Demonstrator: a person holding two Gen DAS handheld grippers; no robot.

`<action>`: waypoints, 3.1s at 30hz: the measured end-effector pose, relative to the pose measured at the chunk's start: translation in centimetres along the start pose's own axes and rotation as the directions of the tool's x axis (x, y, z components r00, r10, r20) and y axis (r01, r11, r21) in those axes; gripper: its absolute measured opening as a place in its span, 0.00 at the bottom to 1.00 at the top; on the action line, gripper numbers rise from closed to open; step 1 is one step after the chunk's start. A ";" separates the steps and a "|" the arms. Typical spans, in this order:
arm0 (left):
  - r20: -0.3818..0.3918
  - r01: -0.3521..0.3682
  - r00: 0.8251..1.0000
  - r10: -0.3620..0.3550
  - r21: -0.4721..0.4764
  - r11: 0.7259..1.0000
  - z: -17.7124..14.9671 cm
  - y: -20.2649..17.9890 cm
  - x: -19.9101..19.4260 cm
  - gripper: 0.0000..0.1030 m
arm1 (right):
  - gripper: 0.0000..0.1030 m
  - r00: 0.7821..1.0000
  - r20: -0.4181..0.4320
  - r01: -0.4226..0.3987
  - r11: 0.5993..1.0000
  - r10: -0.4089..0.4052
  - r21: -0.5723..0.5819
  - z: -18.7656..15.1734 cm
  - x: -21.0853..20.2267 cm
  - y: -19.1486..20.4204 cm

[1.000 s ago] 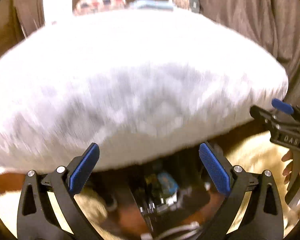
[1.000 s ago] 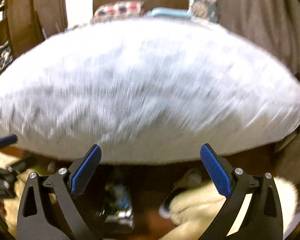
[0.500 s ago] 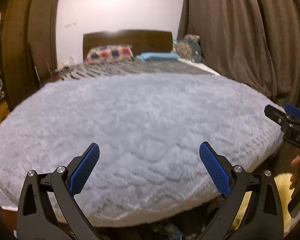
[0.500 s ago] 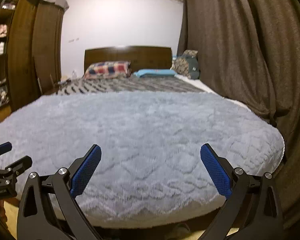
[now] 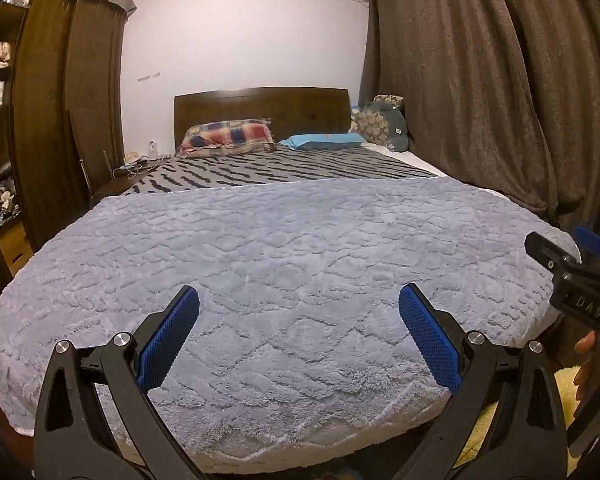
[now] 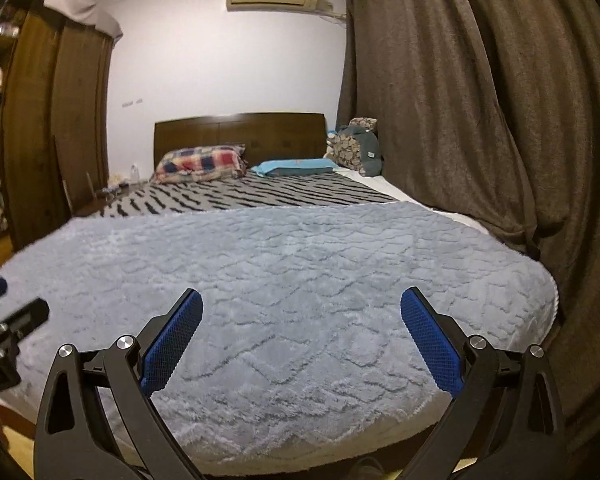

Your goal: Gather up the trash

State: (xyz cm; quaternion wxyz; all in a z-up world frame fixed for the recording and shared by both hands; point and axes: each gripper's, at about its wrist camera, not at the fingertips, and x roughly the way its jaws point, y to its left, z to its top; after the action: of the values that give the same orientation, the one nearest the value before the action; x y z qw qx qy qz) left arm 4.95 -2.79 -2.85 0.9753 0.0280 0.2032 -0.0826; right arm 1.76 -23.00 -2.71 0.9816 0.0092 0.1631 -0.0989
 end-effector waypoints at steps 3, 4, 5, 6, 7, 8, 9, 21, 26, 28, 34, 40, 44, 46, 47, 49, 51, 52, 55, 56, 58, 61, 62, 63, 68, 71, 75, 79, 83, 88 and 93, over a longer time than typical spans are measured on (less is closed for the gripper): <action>0.004 0.002 1.000 -0.002 -0.004 1.000 0.0 0.0 -0.3 0.92 | 0.97 1.000 -0.005 -0.012 1.000 0.012 0.007 -0.1 0.0 0.0; 0.007 0.007 1.000 -0.007 -0.008 1.000 0.0 0.0 -0.4 0.92 | 0.97 1.000 -0.003 -0.010 1.000 0.010 0.006 -0.1 0.0 0.0; 0.009 0.009 1.000 -0.009 -0.013 1.000 0.0 0.0 -0.5 0.92 | 0.97 1.000 -0.002 -0.008 1.000 0.008 0.005 -0.1 -0.1 0.0; 0.012 0.010 1.000 -0.009 -0.015 1.000 0.1 0.1 -0.5 0.92 | 0.97 1.000 -0.002 -0.009 1.000 0.009 0.006 -0.1 -0.1 0.0; 0.014 0.010 1.000 -0.010 -0.017 1.000 0.1 0.1 -0.6 0.92 | 0.97 1.000 -0.003 -0.014 1.000 0.014 0.009 -0.1 -0.1 0.0; 0.017 0.011 1.000 -0.010 -0.019 1.000 0.2 0.1 -0.7 0.92 | 0.97 1.000 -0.004 -0.017 1.000 0.017 0.011 -0.1 -0.1 0.0; 0.018 0.011 1.000 -0.010 -0.019 1.000 0.2 0.1 -0.8 0.92 | 0.97 1.000 -0.005 -0.018 1.000 0.018 0.011 -0.1 -0.1 0.0; 0.023 0.022 1.000 -0.022 -0.024 0.999 0.2 -0.1 -1.3 0.92 | 0.97 1.000 -0.011 -0.019 1.000 0.019 0.006 -0.2 -0.2 0.4; 0.026 0.029 0.999 -0.029 -0.019 0.999 0.2 -0.4 -1.5 0.92 | 0.97 1.000 -0.012 -0.019 1.000 0.019 0.006 -0.3 -0.1 0.4; 0.026 0.030 0.999 -0.030 -0.019 0.999 0.2 -0.3 -1.6 0.92 | 0.97 1.000 -0.015 -0.024 1.000 0.024 0.010 -0.3 -0.2 0.4; 0.030 0.031 0.999 -0.030 -0.027 0.999 0.2 -0.2 -1.9 0.92 | 0.97 1.000 -0.018 -0.023 1.000 0.023 0.012 -0.4 -0.2 0.5; 0.032 0.029 0.999 -0.028 -0.034 0.999 0.3 -0.1 -2.0 0.92 | 0.97 1.000 -0.019 -0.021 1.000 0.021 0.013 -0.4 -0.2 0.6; 0.033 0.029 0.999 -0.028 -0.036 0.999 0.3 0.0 -2.0 0.92 | 0.97 1.000 -0.020 -0.021 1.000 0.022 0.015 -0.4 -0.2 0.7; 0.033 0.028 0.999 -0.027 -0.038 0.999 0.3 0.1 -2.0 0.92 | 0.97 1.000 -0.020 -0.023 1.000 0.023 0.016 -0.5 -0.2 0.7; 0.033 0.029 0.999 -0.028 -0.039 0.999 0.3 0.1 -2.1 0.92 | 0.97 1.000 -0.019 -0.021 1.000 0.021 0.016 -0.5 -0.3 0.7; 0.032 0.028 0.999 -0.026 -0.039 0.999 0.3 0.1 -2.0 0.92 | 0.97 1.000 -0.019 -0.023 1.000 0.024 0.018 -0.5 -0.3 0.7; 0.032 0.028 0.999 -0.027 -0.041 0.999 0.3 0.0 -2.1 0.92 | 0.97 1.000 -0.019 -0.023 1.000 0.024 0.018 -0.6 -0.3 0.8; 0.031 0.028 0.999 -0.027 -0.041 0.999 0.3 0.0 -2.1 0.92 | 0.97 1.000 -0.019 -0.022 1.000 0.023 0.018 -0.6 -0.3 0.8; 0.028 0.029 0.999 -0.028 -0.041 0.999 0.3 0.1 -2.0 0.92 | 0.97 1.000 -0.020 -0.024 1.000 0.024 0.017 -0.6 -0.3 0.7; 0.026 0.029 0.999 -0.028 -0.039 0.999 0.3 0.0 -2.0 0.92 | 0.97 1.000 -0.020 -0.024 1.000 0.024 0.016 -0.6 -0.3 0.8; 0.026 0.030 0.999 -0.029 -0.038 0.999 0.3 -0.1 -1.9 0.92 | 0.97 0.999 -0.021 -0.025 1.000 0.026 0.016 -0.6 -0.3 0.8; 0.026 0.030 0.999 -0.029 -0.038 0.999 0.3 0.0 -1.9 0.92 | 0.97 0.999 -0.023 -0.027 1.000 0.027 0.014 -0.7 -0.2 0.8; 0.027 0.030 0.999 -0.029 -0.038 0.999 0.3 0.0 -1.9 0.92 | 0.97 0.999 -0.024 -0.027 1.000 0.027 0.015 -0.7 -0.2 0.8; 0.026 0.029 0.999 -0.028 -0.039 0.999 0.3 0.0 -1.9 0.92 | 0.97 0.999 -0.024 -0.027 1.000 0.028 0.015 -0.7 -0.2 0.8; 0.024 0.028 0.999 -0.027 -0.039 0.999 0.3 -0.1 -1.9 0.92 | 0.97 0.999 -0.026 -0.029 0.999 0.030 0.014 -0.7 -0.1 0.8; 0.025 0.029 0.999 -0.028 -0.039 0.999 0.3 -0.1 -1.9 0.92 | 0.97 0.999 -0.026 -0.029 1.000 0.029 0.013 -0.7 -0.1 0.9; 0.025 0.029 0.999 -0.028 -0.040 0.999 0.3 -0.1 -1.9 0.92 | 0.97 0.999 -0.026 -0.028 1.000 0.029 0.010 -0.7 -0.1 1.0; 0.024 0.029 0.999 -0.028 -0.041 0.999 0.3 -0.1 -1.8 0.92 | 0.97 0.999 -0.025 -0.028 1.000 0.028 0.010 -0.7 -0.1 1.0; 0.025 0.029 0.999 -0.028 -0.041 0.999 0.3 0.0 -1.9 0.92 | 0.97 0.999 -0.026 -0.031 0.999 0.031 0.008 -0.7 -0.1 1.1; 0.025 0.023 0.999 -0.022 -0.041 0.999 0.3 0.0 -1.8 0.92 | 0.97 0.999 -0.030 -0.035 0.999 0.035 0.007 -0.7 0.0 1.1; 0.020 0.017 1.000 -0.016 -0.057 0.998 0.3 0.3 -1.5 0.92 | 0.97 0.999 -0.030 -0.036 0.999 0.036 0.008 -0.7 0.1 1.0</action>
State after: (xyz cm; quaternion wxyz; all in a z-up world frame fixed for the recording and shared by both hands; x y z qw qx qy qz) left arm 3.75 -2.26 -1.91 0.9769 -0.0023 0.1962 -0.0851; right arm 1.82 -21.98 -3.37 0.9806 0.0172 0.1772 -0.0818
